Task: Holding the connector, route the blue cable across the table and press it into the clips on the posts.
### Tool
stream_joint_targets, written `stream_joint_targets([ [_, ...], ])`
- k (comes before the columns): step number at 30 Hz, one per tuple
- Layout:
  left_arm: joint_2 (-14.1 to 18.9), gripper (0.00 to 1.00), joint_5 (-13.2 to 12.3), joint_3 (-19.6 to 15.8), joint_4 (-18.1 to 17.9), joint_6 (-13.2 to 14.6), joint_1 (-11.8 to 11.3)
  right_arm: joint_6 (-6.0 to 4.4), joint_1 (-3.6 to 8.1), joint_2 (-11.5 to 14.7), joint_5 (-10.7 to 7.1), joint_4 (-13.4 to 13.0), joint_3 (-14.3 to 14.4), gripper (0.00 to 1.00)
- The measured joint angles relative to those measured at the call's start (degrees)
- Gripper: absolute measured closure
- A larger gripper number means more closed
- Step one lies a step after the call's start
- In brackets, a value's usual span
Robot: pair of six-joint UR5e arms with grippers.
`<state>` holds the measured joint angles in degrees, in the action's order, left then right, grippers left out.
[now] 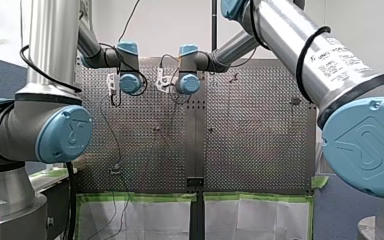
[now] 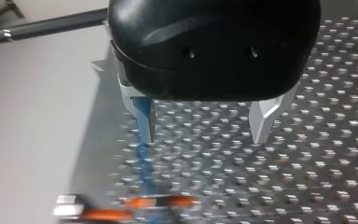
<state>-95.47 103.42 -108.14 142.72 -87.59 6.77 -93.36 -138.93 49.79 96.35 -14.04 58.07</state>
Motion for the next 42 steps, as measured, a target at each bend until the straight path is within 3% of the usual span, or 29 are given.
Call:
stream_joint_targets([
  [1,-0.5,0.04,0.1,0.1,0.0,0.2,0.0,0.00,0.03,0.0,-0.01,0.0,0.0,1.00],
  [3,-1.2,0.29,0.5,0.2,0.1,0.3,0.1,0.00,0.07,0.0,-0.01,0.0,0.0,1.00],
  [4,-1.4,0.29,0.7,0.3,0.1,0.4,0.1,0.00,0.08,0.0,-0.01,0.0,0.0,1.00],
  [5,-1.6,0.40,0.8,0.3,0.1,0.3,0.1,0.00,0.09,0.0,-0.01,0.0,0.0,1.00],
  [6,-1.7,0.56,0.9,0.4,0.1,0.2,0.1,0.00,0.09,0.0,-0.01,0.0,0.0,1.00],
  [7,-1.7,0.56,1.0,0.4,0.0,0.0,0.1,0.00,0.09,0.0,-0.01,0.0,0.0,1.00],
  [9,-1.8,0.84,1.1,0.4,0.1,-0.5,0.1,0.00,0.10,0.0,-0.01,0.0,0.0,1.00],
  [10,-1.8,0.84,1.1,0.4,0.1,-0.8,0.1,0.00,0.10,0.0,-0.01,0.1,0.0,1.00],
  [11,-1.8,0.99,1.1,0.4,0.1,-1.1,0.1,0.00,0.11,0.0,0.00,0.1,0.0,1.00],
  [25,-1.9,0.99,1.2,-2.0,0.8,-2.3,0.8,-0.03,0.19,-0.1,0.23,1.1,0.4,1.00],
  [37,-2.0,0.99,1.1,-8.1,-4.6,-4.4,0.0,0.09,1.04,-0.2,0.38,1.3,5.3,1.00],
  [42,-3.6,0.99,0.9,-10.8,-7.3,-5.4,-0.2,0.13,1.38,-0.2,0.43,1.3,7.8,1.00],
])
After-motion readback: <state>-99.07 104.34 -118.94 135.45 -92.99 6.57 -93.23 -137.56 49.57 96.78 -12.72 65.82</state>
